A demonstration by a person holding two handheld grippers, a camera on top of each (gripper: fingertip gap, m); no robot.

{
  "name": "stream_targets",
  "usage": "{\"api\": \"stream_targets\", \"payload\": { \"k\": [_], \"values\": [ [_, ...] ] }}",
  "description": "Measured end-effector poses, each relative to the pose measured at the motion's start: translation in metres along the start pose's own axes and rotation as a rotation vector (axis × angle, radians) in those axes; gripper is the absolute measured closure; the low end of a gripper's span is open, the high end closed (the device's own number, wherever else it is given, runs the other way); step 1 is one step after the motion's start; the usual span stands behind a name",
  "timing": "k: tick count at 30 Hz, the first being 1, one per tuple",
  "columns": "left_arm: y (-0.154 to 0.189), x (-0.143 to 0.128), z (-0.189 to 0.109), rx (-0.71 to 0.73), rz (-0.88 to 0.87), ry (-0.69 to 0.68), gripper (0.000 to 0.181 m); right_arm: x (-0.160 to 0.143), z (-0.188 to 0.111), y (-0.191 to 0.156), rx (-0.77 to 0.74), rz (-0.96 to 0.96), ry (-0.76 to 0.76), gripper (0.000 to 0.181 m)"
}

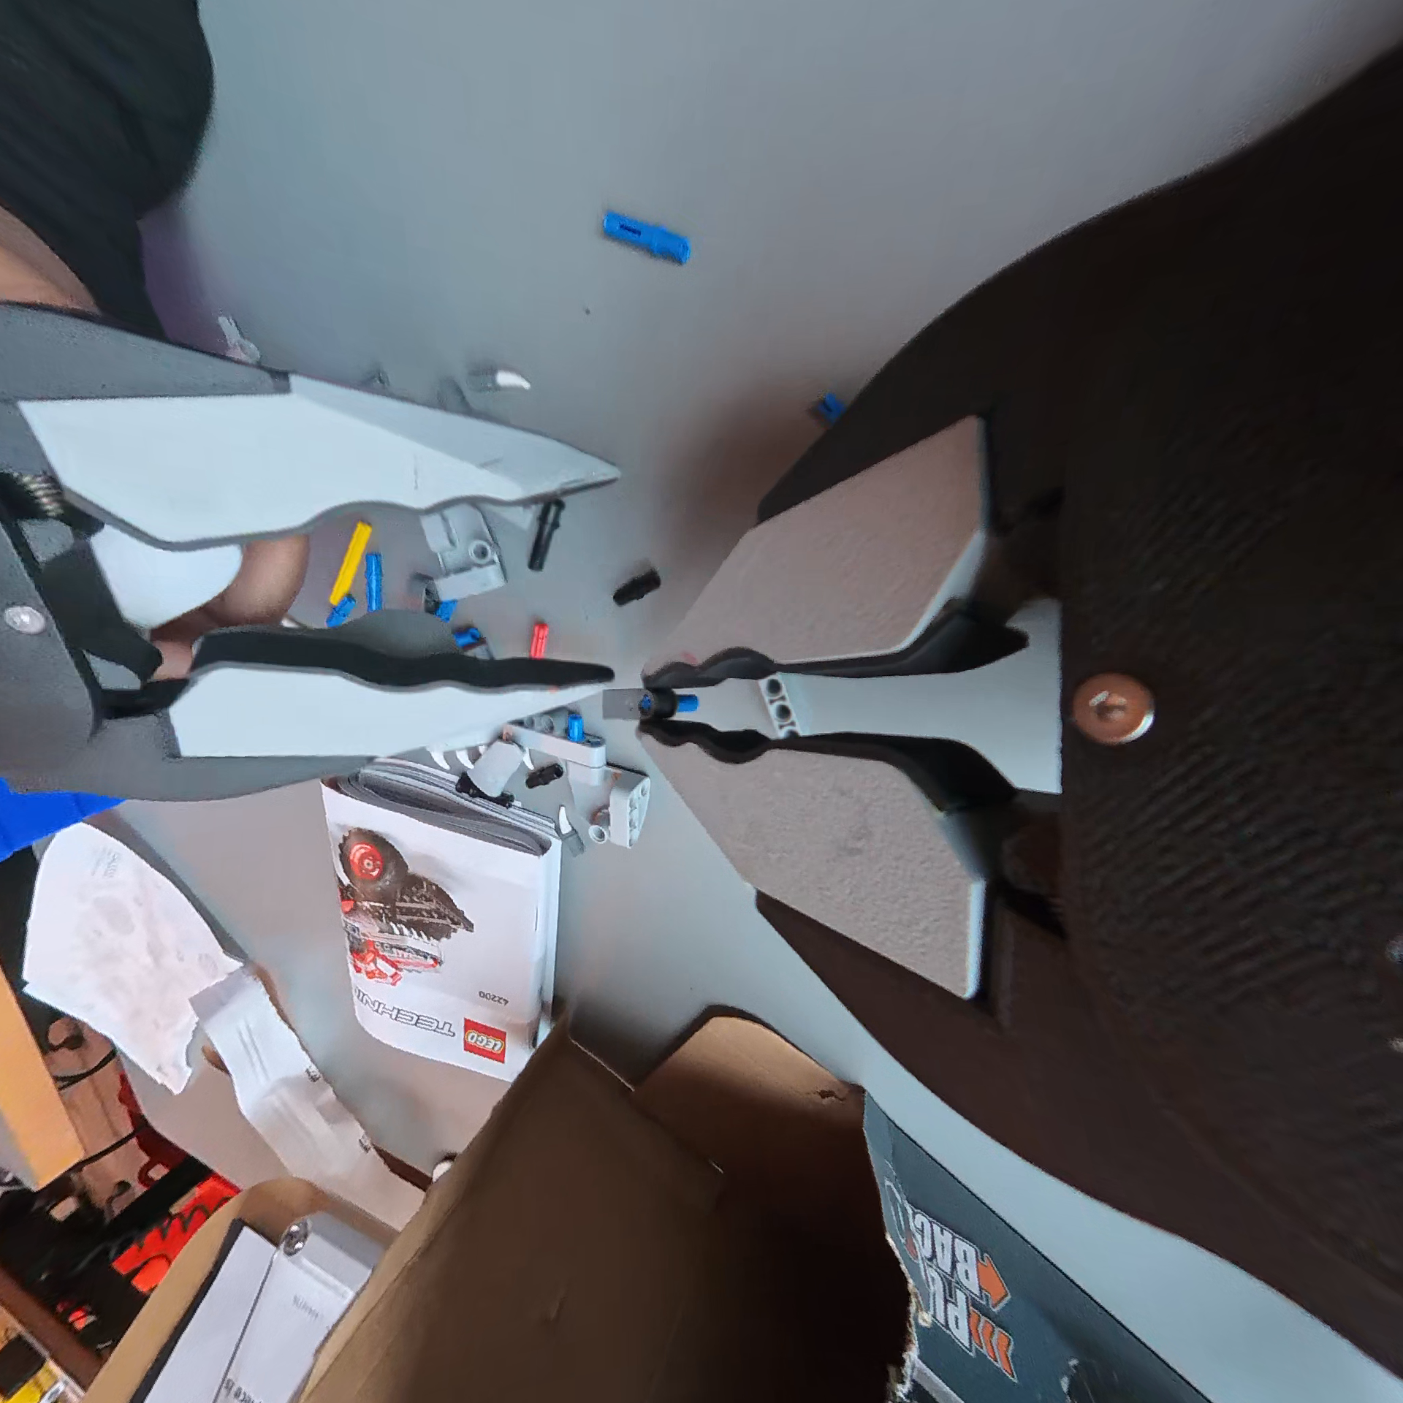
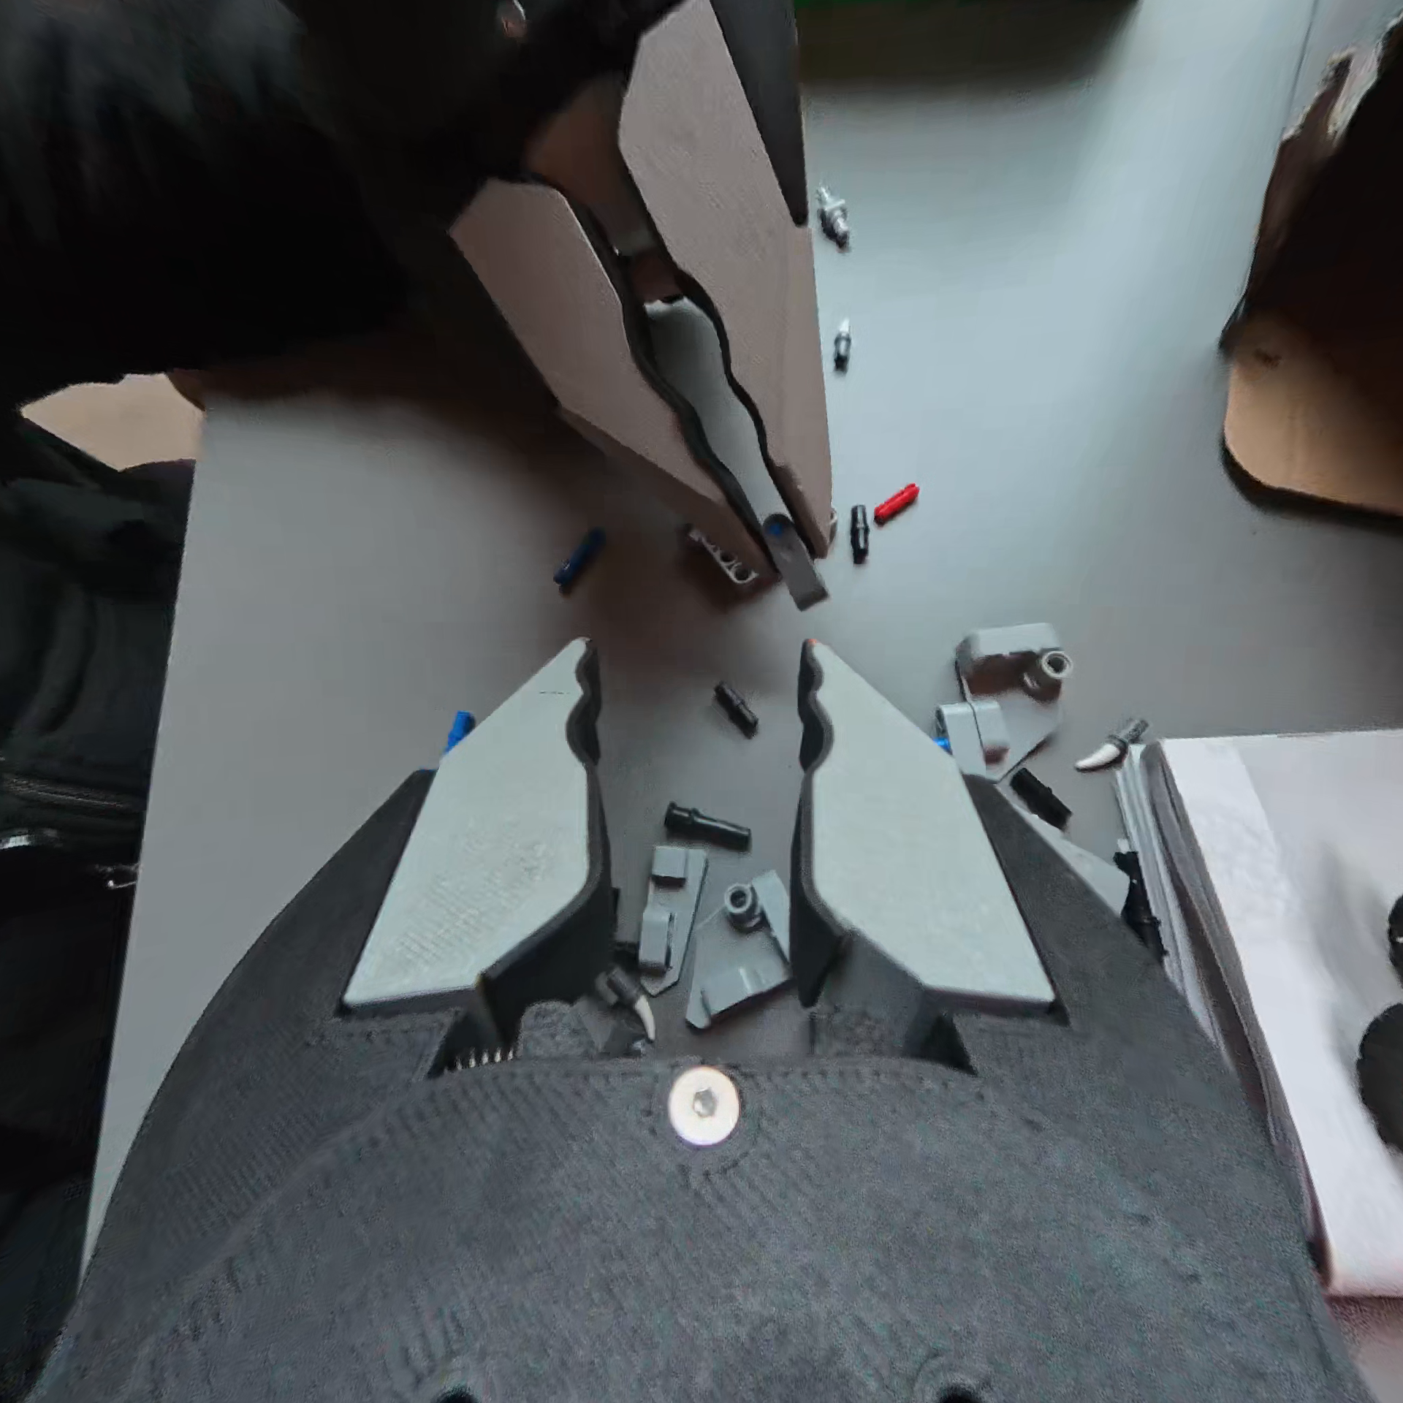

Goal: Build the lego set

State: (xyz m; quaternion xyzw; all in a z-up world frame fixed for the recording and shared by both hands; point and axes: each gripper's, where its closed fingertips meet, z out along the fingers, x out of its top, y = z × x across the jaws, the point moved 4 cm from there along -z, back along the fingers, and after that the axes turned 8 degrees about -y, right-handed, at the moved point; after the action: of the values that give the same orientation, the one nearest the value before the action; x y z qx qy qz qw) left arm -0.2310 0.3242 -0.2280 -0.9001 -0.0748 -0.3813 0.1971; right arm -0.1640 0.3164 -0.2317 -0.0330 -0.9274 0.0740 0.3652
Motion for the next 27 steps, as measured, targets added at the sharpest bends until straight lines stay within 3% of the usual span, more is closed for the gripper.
{"api": "stream_targets", "payload": {
  "k": [1, 4, 7, 9, 12, 15, 18, 23, 27],
  "values": [
    [0.001, 0.0, 0.001, 0.001, 0.004, -0.005, 0.176, 0.001, 0.0, 0.002, -0.026, -0.003, 0.001, 0.131],
    [0.0, 0.0, 0.001, 0.024, 0.026, -0.013, 0.176, 0.005, -0.007, 0.013, -0.142, -0.006, 0.043, 0.144],
    [0.0, 0.012, -0.007, 0.063, 0.089, 0.069, 0.176, 0.013, -0.017, 0.011, -0.047, 0.063, 0.154, 0.153],
    [0.001, 0.019, -0.014, 0.068, 0.092, 0.133, 0.176, 0.02, -0.026, 0.008, 0.044, 0.094, 0.24, 0.149],
    [-0.006, 0.029, -0.022, -0.075, -0.172, 0.261, 0.176, 0.032, -0.042, 0.006, -0.01, 0.034, 0.365, 0.149],
    [-0.014, 0.032, -0.031, -0.288, -0.465, 0.408, 0.176, 0.033, -0.043, 0.006, -0.14, -0.049, 0.344, 0.157],
    [-0.011, 0.02, -0.024, -0.514, -0.717, 0.369, 0.176, 0.035, -0.038, 0.0, -0.185, -0.124, 0.312, 0.16],
    [-0.015, 0.012, -0.021, -0.611, -0.878, 0.382, 0.176, 0.034, -0.03, -0.006, -0.488, -0.391, 0.2, 0.178],
    [-0.014, 0.012, -0.02, -0.65, -0.921, 0.372, 0.176, 0.032, -0.017, -0.007, -0.572, -0.473, 0.11, 0.179]
  ]
}}
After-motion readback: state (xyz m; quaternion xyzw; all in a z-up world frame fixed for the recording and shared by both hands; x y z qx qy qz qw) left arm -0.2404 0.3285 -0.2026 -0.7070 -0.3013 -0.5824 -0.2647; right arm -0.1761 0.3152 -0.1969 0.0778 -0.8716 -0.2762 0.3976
